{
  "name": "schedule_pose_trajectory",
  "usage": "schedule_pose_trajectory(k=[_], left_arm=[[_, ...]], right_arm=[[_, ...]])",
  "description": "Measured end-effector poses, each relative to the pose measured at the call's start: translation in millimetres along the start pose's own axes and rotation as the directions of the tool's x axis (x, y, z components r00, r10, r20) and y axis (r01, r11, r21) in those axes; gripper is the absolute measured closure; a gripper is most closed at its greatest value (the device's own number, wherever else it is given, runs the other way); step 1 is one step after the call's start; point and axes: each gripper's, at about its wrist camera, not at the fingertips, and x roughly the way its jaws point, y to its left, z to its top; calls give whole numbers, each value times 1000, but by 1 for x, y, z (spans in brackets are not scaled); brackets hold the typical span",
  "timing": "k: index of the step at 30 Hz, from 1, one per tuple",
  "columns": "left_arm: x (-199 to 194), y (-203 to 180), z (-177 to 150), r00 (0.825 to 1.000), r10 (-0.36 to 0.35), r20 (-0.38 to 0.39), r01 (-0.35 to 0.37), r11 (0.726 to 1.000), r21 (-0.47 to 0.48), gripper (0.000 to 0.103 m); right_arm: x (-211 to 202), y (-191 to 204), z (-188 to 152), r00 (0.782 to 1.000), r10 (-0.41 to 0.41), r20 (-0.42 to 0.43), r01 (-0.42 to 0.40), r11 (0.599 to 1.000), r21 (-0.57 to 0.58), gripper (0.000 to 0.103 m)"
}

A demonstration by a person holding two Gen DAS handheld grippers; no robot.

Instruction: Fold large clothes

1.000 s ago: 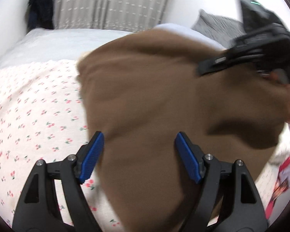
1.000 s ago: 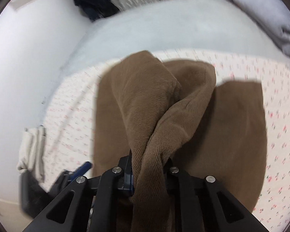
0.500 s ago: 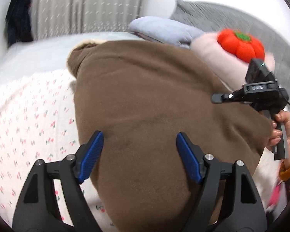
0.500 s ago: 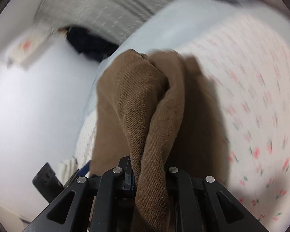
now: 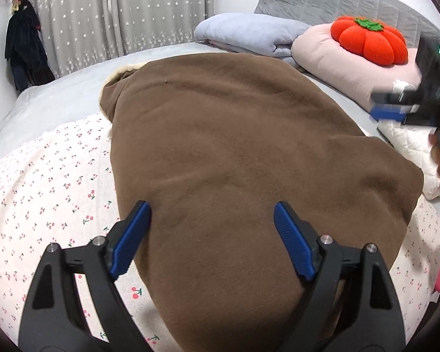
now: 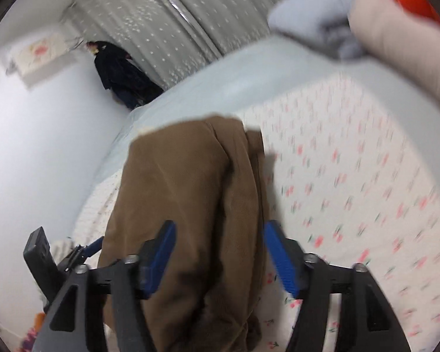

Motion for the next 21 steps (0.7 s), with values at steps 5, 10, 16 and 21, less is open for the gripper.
schedule_pose_trajectory(k=[5, 10, 16, 21], left_arm=[[1, 8, 7, 1000, 2, -30, -3, 999, -33, 16], [7, 41, 5, 992, -73, -102, 50, 976, -211, 10], [43, 100, -23, 915, -394, -85, 267, 751, -604, 9], [74, 115, -61, 799, -601, 17, 387, 492, -780, 21]], right_arm=[[26, 25, 9, 997, -59, -57, 52, 993, -105, 24], [70, -17, -18, 973, -115, -199, 118, 993, 5, 19], [110, -94, -53, 903, 322, -283, -178, 882, 436, 18], [120, -106, -69, 855, 462, -234, -302, 813, 498, 45]])
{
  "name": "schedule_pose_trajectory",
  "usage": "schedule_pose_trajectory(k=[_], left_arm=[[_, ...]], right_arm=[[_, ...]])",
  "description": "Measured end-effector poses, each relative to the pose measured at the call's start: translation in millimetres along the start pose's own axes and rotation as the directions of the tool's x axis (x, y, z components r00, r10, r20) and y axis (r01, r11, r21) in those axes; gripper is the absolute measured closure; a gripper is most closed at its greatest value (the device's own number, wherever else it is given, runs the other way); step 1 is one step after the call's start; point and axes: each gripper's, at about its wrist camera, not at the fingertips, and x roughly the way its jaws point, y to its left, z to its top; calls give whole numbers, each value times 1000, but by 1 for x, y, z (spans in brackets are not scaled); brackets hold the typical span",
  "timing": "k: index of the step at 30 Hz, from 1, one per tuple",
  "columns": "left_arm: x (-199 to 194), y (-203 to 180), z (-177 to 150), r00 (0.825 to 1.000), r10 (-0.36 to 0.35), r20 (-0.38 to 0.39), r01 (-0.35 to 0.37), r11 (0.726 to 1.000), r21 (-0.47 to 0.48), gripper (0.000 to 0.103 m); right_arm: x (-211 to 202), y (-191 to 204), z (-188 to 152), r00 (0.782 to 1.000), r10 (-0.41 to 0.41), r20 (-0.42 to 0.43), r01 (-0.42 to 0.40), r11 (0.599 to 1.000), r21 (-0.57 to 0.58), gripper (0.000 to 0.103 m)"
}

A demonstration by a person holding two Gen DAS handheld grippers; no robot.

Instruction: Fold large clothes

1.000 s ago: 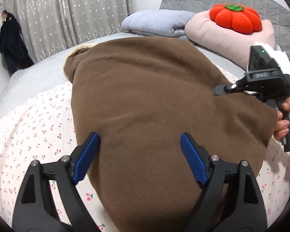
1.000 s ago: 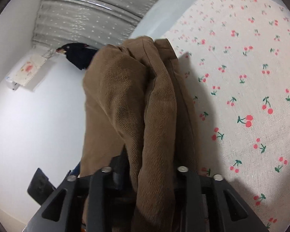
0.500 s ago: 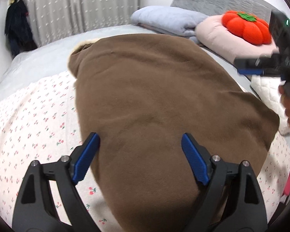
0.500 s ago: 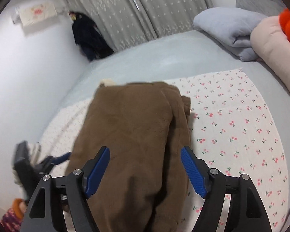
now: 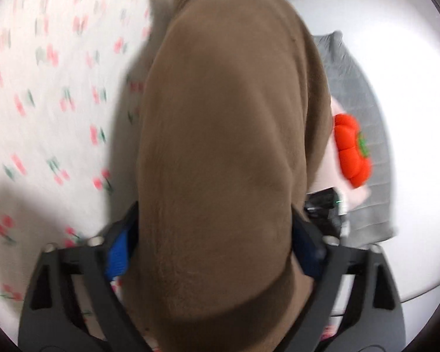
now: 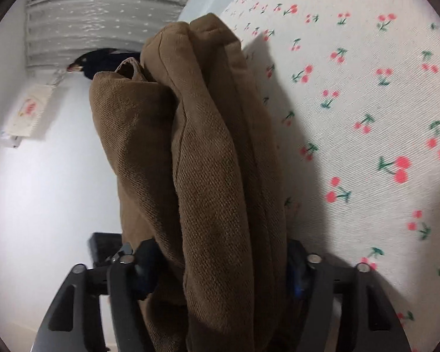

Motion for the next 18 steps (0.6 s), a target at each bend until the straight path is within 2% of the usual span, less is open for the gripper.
schedule_pose_trajectory(k=[2, 5, 8, 11, 18], left_arm=[[-5, 1, -7, 999, -20, 31, 19, 1000, 8, 34], [-15, -7, -20, 998, -15, 64, 13, 1000, 17, 44], [-26, -17, -33, 997, -2, 73, 2, 1000, 11, 47], [-49, -28, -60, 998, 28, 62, -29, 999, 21, 47], [-114, -23, -141, 996, 88, 5, -88, 996, 12, 46]], right_arm=[[-3, 2, -6, 1000, 13, 12, -13, 1000, -24, 55], [-10, 17, -16, 999, -3, 34, 5, 997, -82, 63], [-21, 36, -31, 999, 3, 37, 1, 993, -114, 65], [-28, 54, -60, 1000, -13, 6, 14, 988, -156, 66], [-35, 67, -157, 996, -9, -91, -9, 982, -190, 66]])
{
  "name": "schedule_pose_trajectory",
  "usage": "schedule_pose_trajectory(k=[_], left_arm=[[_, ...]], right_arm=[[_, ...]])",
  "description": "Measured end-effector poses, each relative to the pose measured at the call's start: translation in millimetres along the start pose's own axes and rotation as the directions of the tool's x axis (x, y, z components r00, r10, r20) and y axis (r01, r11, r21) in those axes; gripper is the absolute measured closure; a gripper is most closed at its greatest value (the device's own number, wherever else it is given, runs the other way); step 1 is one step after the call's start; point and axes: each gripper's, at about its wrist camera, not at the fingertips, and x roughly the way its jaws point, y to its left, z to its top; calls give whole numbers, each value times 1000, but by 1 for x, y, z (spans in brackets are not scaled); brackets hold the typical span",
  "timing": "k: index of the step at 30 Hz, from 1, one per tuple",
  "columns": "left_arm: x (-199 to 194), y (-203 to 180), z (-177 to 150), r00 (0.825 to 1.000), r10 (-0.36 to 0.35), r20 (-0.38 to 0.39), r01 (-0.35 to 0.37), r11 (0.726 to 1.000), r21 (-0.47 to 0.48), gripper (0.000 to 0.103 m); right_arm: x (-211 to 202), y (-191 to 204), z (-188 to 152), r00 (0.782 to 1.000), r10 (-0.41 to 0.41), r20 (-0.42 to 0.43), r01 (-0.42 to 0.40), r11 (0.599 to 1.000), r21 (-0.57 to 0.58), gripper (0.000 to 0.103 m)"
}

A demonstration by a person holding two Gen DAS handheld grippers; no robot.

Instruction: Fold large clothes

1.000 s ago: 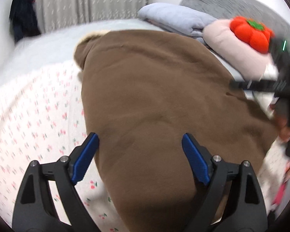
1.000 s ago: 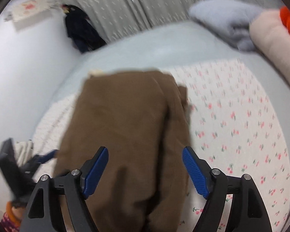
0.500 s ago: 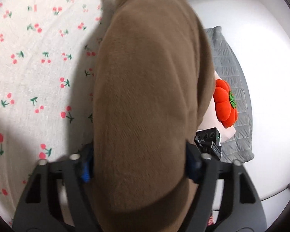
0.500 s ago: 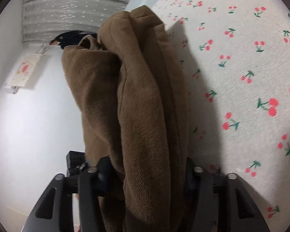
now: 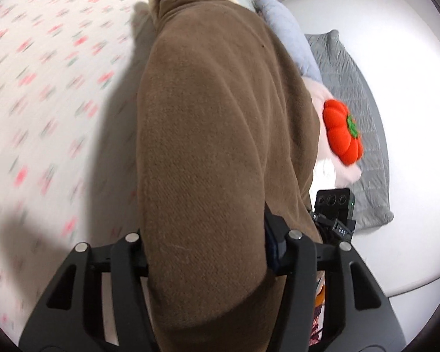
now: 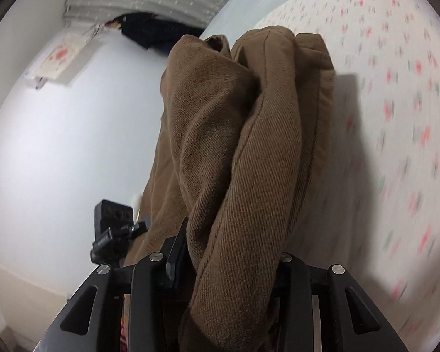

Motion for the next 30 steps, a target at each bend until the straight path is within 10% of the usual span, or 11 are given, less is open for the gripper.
schedule_pose_trajectory(k=[9, 13, 17, 24, 27, 28, 30], left_arm=[[-8, 16, -37, 983, 169, 74, -175, 981, 80, 29], [-41, -15, -45, 920, 301, 250, -353, 915, 198, 29], [-51, -46, -48, 858, 327, 396, -455, 841, 292, 29], [-3, -78, -71, 900, 259, 350, -419, 730, 540, 29], [30, -71, -100, 942, 228, 247, -335, 689, 642, 29], [38, -70, -111, 932, 226, 283, -361, 639, 679, 29], [50, -65, -126, 923, 210, 323, -384, 556, 737, 29]], right_arm=[[-7, -13, -31, 976, -214, 48, 213, 977, 8, 41], [-44, 25, -27, 904, -383, 191, 408, 907, -108, 40], [-62, 82, -26, 779, -456, 431, 574, 794, -199, 40], [20, 134, -4, 773, -457, 441, 613, 717, -332, 60], [44, 123, 9, 683, -572, 454, 721, 629, -291, 66], [53, 102, 16, 591, -657, 467, 802, 538, -259, 68], [73, 61, 29, 551, -731, 402, 834, 497, -239, 62]])
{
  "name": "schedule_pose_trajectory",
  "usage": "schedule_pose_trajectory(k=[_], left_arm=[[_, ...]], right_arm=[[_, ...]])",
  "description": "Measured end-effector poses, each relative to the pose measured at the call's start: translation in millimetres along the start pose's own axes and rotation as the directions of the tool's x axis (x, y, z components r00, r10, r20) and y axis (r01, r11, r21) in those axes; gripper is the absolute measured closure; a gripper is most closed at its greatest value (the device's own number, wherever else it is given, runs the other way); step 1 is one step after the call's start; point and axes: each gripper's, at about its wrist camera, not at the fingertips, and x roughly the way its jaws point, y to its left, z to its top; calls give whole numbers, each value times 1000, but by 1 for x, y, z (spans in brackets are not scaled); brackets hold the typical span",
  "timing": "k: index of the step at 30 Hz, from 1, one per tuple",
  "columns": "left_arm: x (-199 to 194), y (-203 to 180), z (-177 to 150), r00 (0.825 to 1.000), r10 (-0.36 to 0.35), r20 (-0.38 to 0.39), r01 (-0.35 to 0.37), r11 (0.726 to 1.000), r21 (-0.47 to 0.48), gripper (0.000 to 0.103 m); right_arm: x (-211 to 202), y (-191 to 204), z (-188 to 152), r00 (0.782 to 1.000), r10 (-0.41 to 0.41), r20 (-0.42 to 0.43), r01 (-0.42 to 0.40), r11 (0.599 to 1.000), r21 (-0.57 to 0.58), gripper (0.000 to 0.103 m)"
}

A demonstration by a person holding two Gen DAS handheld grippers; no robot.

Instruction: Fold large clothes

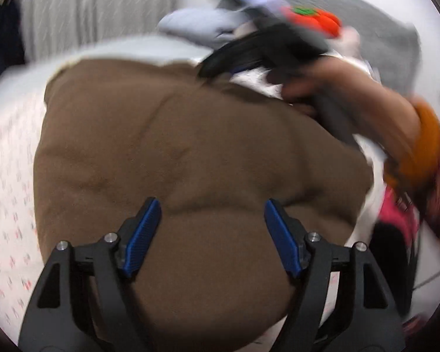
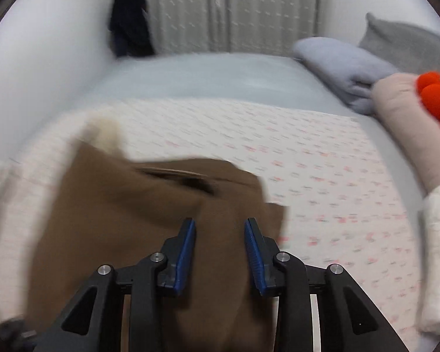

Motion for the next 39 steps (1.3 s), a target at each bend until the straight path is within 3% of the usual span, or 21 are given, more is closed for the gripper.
schedule_pose_trajectory(k=[2, 7, 10, 14, 16, 19, 21, 22, 23, 25, 27, 32, 36, 39], left_arm=[[2, 3, -1, 1000, -14, -6, 14, 1000, -8, 29], [-10, 19, 7, 997, -70, -27, 68, 995, -68, 29], [-29, 22, 7, 999, -48, -18, 46, 993, -105, 29], [-55, 23, 6, 998, 49, 25, -46, 991, -124, 29], [-64, 24, 0, 994, 103, 45, -96, 987, -129, 29], [-62, 25, -12, 996, 81, 32, -75, 984, -161, 29], [-51, 21, -20, 998, 66, 17, -62, 983, -172, 29], [-48, 16, -26, 998, 55, 22, -51, 986, -158, 29], [-46, 13, -30, 999, 42, 25, -38, 988, -147, 29], [-41, 7, -31, 998, 64, 18, -61, 989, -136, 29], [-42, -5, -21, 993, 119, -14, -119, 986, -113, 29], [-58, -5, -16, 984, 174, -49, -180, 962, -204, 29], [-72, -4, -18, 961, 262, -93, -278, 924, -262, 26], [-82, -2, -19, 948, 292, -125, -317, 898, -307, 22]], right_arm=[[22, -17, -11, 997, 76, -33, -73, 993, 88, 59], [-13, -48, -18, 965, 259, 46, -263, 946, 188, 58], [-61, -47, -30, 946, 310, 98, -323, 932, 162, 58], [-134, -27, -63, 926, 335, 172, -346, 938, 35, 58], [-157, -14, -89, 924, 336, 183, -339, 941, -17, 58], [-167, -1, -125, 924, 341, 172, -337, 940, -51, 58], [-148, 1, -148, 947, 306, 95, -304, 952, -34, 58], [-131, 3, -159, 968, 248, 42, -247, 969, -29, 58], [-112, 2, -168, 972, 236, 9, -235, 972, -15, 57], [-96, -8, -171, 960, 280, -7, -278, 957, 76, 55], [-107, -11, -164, 958, 287, 17, -287, 952, 104, 55], [-148, 4, -158, 979, 191, 72, -196, 978, 70, 53], [-169, 14, -164, 989, 117, 92, -123, 990, 67, 51], [-179, 17, -168, 991, 98, 89, -104, 993, 63, 41]])
